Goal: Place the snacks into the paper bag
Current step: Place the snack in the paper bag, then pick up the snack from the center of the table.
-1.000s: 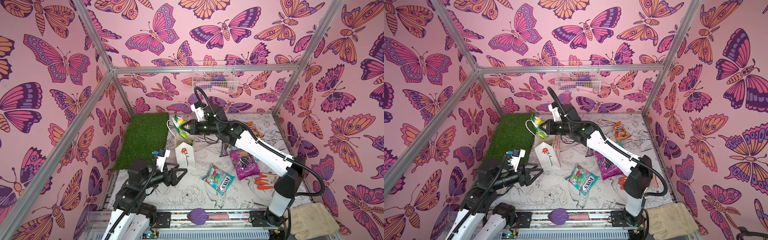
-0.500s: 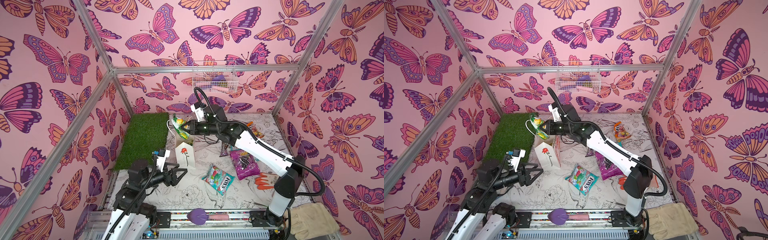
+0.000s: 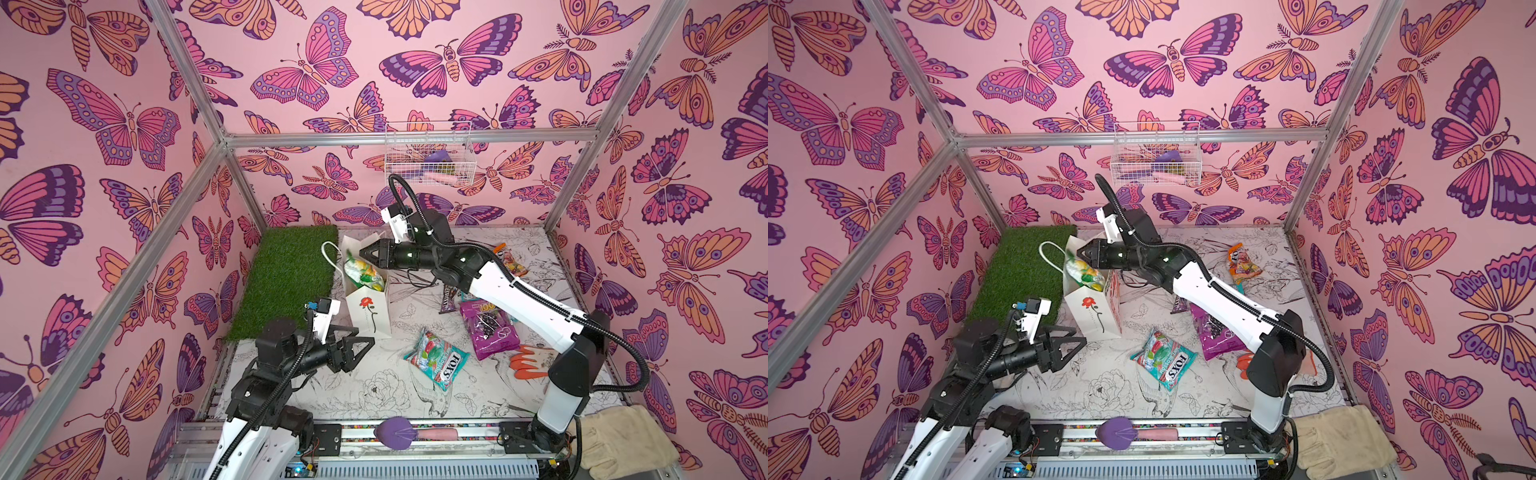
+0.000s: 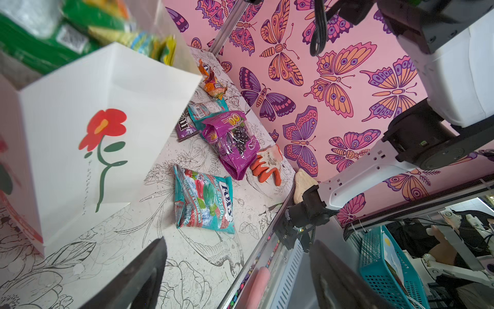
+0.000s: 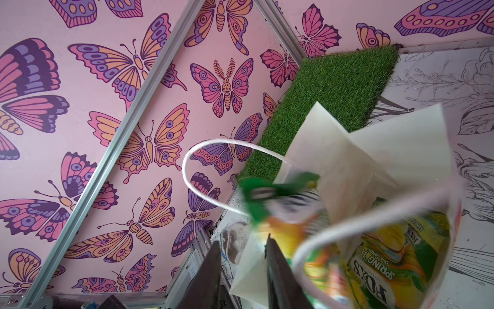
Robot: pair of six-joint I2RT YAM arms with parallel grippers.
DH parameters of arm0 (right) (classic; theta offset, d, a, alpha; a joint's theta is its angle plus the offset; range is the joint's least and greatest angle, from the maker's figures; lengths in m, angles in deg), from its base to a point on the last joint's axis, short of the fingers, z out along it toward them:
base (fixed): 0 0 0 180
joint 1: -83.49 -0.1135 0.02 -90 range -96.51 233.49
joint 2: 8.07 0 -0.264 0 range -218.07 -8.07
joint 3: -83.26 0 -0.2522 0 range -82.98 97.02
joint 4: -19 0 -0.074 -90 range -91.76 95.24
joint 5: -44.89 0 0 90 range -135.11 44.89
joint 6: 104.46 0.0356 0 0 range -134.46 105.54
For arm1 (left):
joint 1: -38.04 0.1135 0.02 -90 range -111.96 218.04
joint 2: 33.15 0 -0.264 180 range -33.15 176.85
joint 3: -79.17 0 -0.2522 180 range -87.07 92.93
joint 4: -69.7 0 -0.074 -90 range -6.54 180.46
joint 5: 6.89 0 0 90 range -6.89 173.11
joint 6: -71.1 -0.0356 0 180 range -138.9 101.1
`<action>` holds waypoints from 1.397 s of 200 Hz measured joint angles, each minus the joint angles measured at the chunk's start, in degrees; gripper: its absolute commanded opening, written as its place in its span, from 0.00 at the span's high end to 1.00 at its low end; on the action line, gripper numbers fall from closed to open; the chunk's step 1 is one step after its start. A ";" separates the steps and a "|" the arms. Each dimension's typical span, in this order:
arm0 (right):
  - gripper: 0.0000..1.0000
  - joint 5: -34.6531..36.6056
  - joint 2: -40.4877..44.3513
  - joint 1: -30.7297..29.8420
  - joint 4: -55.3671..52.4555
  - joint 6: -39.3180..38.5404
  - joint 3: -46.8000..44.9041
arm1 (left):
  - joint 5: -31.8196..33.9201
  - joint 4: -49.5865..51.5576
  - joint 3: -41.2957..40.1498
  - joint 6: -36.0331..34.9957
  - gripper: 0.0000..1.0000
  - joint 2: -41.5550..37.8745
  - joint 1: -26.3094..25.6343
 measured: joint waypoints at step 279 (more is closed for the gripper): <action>0.01 15.56 32.35 -0.04 -6.05 -8.07 -21.59 | 27.80 2.29 5.92 -0.48 0.16 14.27 -29.18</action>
